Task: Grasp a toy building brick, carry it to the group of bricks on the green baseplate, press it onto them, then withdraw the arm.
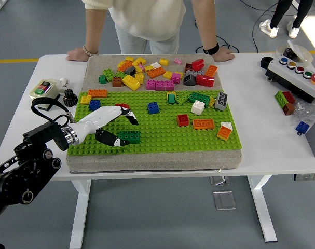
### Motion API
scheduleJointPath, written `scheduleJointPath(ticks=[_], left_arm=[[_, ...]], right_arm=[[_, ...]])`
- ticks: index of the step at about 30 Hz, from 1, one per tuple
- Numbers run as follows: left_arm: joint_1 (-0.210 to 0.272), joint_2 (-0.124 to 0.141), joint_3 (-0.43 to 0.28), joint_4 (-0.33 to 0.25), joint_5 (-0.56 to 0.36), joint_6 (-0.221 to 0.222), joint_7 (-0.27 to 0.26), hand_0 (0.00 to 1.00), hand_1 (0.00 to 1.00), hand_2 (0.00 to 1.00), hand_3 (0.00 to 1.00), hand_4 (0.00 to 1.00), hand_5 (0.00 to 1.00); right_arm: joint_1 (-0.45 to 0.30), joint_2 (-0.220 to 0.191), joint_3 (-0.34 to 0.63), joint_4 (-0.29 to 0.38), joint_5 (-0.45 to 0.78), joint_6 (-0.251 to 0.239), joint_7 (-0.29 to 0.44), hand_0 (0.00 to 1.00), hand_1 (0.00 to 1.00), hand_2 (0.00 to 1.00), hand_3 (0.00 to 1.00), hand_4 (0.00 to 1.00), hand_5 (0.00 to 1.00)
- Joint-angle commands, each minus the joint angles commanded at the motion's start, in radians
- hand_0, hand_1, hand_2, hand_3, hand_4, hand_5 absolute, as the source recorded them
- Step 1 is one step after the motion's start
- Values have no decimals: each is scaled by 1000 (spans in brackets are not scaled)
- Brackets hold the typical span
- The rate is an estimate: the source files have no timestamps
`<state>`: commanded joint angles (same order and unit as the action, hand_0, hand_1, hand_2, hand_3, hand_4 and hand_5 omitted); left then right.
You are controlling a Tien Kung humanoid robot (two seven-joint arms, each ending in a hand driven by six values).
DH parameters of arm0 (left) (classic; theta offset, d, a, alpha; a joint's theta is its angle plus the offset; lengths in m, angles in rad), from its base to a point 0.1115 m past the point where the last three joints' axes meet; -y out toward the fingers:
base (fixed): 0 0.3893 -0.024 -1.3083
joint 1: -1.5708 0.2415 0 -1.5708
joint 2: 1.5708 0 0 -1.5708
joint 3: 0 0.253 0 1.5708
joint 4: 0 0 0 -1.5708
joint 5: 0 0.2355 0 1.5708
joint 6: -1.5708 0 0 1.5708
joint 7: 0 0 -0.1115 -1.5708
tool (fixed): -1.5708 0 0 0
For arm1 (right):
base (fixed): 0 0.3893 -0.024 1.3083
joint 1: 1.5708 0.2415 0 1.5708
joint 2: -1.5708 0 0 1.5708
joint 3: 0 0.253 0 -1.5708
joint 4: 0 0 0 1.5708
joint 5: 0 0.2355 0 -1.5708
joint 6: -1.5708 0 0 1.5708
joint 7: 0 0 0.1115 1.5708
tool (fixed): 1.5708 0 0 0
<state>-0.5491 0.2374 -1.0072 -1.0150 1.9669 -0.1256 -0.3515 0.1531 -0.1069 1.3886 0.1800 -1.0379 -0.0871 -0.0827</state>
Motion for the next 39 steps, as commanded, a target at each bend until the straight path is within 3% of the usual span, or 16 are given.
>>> scheduleJointPath(ticks=[5, 6, 28, 39], left_arm=[[16, 8, 4, -12, 3, -31, 17, 867, 766, 740, 629, 998, 282], [17, 8, 4, -11, 2, -33, 18, 969, 853, 828, 640, 998, 655], [29, 22, -5, 23, 29, -35, 20, 998, 885, 857, 648, 998, 744], [27, 14, -3, 32, 24, -35, 23, 998, 889, 860, 650, 998, 762]], right_arm=[[1, 2, -3, 0, 1, -2, 2, 758, 678, 722, 639, 910, 502], [1, 2, -3, 0, 1, -2, 2, 757, 679, 721, 639, 911, 502], [0, 1, -1, 0, 6, 1, -1, 756, 678, 721, 638, 911, 503], [2, 1, -1, 0, 9, 0, -1, 756, 678, 722, 637, 910, 502]])
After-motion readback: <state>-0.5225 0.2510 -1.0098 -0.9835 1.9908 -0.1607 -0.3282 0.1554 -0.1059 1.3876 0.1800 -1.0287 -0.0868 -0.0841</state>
